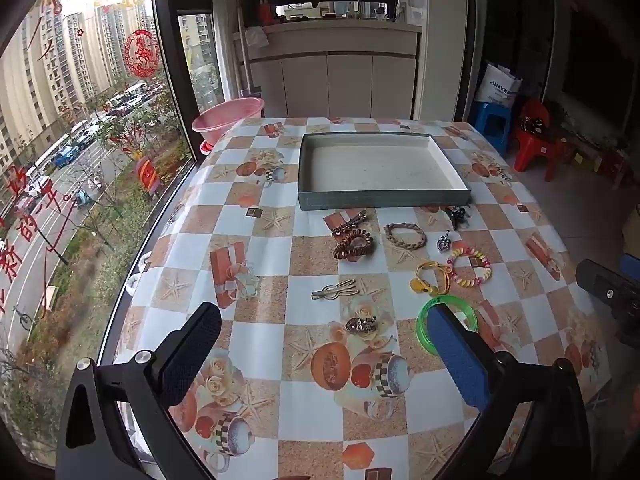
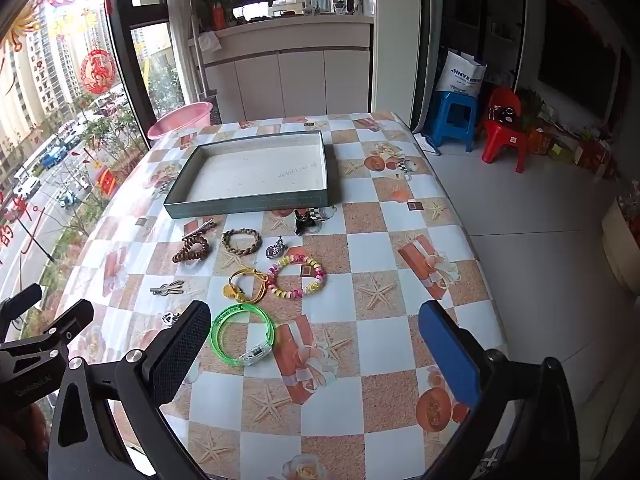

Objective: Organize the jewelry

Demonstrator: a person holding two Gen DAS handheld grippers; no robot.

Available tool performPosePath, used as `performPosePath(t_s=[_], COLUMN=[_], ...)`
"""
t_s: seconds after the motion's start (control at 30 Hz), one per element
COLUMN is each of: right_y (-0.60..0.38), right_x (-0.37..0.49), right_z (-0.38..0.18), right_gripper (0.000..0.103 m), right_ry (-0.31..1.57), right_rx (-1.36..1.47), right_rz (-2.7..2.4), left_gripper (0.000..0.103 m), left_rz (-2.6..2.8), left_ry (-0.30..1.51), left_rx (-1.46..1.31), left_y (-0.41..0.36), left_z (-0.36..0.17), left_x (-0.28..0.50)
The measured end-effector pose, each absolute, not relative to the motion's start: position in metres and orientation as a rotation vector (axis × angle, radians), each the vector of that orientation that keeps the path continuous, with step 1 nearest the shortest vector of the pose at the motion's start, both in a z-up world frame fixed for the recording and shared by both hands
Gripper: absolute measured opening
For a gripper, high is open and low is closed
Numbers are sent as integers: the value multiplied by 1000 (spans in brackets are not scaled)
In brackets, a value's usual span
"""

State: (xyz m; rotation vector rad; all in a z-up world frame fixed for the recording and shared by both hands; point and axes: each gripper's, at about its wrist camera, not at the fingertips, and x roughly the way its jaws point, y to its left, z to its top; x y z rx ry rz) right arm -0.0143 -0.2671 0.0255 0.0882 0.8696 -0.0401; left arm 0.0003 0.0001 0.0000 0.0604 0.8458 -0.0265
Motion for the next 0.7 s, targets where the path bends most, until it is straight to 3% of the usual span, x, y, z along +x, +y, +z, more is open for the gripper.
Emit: performPosePath(t_s=[0.7], right_y=[-263], right_x=[-12], right_z=[29], right_gripper=[103], right_ry=[865], right_rx=[83], right_rz=[-36], left_gripper=[103], left_rz=[-22], left_ry=[844], left_rx=[39], left_y=[6], left_z=[1], left_x=[3])
